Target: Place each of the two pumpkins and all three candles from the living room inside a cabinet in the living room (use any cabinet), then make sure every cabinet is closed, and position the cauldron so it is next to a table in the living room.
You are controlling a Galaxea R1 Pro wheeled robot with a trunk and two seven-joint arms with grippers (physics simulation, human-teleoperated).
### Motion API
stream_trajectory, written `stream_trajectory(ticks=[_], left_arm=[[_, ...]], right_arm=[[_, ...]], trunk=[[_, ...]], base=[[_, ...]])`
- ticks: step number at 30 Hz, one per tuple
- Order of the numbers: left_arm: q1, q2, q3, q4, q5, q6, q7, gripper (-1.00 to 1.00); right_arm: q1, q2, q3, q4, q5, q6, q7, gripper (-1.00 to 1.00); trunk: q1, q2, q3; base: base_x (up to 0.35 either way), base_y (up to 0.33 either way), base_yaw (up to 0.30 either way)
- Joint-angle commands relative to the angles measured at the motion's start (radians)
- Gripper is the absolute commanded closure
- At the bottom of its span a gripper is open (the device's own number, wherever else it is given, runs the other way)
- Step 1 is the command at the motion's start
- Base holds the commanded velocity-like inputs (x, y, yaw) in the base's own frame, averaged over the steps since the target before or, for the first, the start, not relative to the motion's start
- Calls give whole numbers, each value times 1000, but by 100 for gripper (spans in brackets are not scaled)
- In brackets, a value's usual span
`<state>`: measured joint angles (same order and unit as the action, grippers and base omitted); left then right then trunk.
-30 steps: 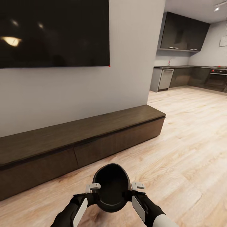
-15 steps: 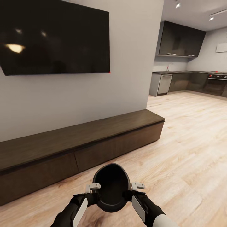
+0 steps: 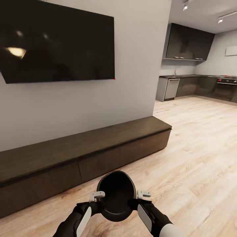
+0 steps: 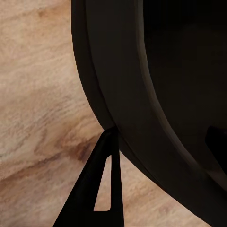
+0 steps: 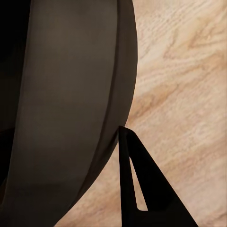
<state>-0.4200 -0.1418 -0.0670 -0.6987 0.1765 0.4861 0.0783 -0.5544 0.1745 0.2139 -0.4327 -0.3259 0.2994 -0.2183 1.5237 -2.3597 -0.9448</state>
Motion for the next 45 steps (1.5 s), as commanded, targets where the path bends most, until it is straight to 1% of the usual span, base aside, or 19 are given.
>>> stream_trajectory(ticks=[1, 17, 29, 38, 45], left_arm=[[0, 1, -5, -1, 12, 5, 8, 100], [0, 1, -5, -1, 12, 5, 8, 100], [1, 1, -5, -1, 12, 5, 8, 100], [0, 1, -6, -1, 12, 5, 8, 100], [1, 1, -6, -1, 12, 5, 8, 100]], right_arm=[[-1, 0, 10, -9, -24, 1, 3, 100], [-1, 0, 10, -9, -24, 1, 6, 100], [-1, 0, 10, -9, -24, 1, 7, 100], [-1, 0, 10, -9, -24, 2, 7, 100], [-1, 0, 10, -9, -24, 4, 7, 100]], trunk=[[-4, 7, 2], [-66, 119, 52], [-66, 119, 52], [-66, 119, 52], [-66, 119, 52]], base=[[0, 0, 0], [0, 0, 0], [-4, 0, 0], [-108, 0, 4], [-112, -20, 191]])
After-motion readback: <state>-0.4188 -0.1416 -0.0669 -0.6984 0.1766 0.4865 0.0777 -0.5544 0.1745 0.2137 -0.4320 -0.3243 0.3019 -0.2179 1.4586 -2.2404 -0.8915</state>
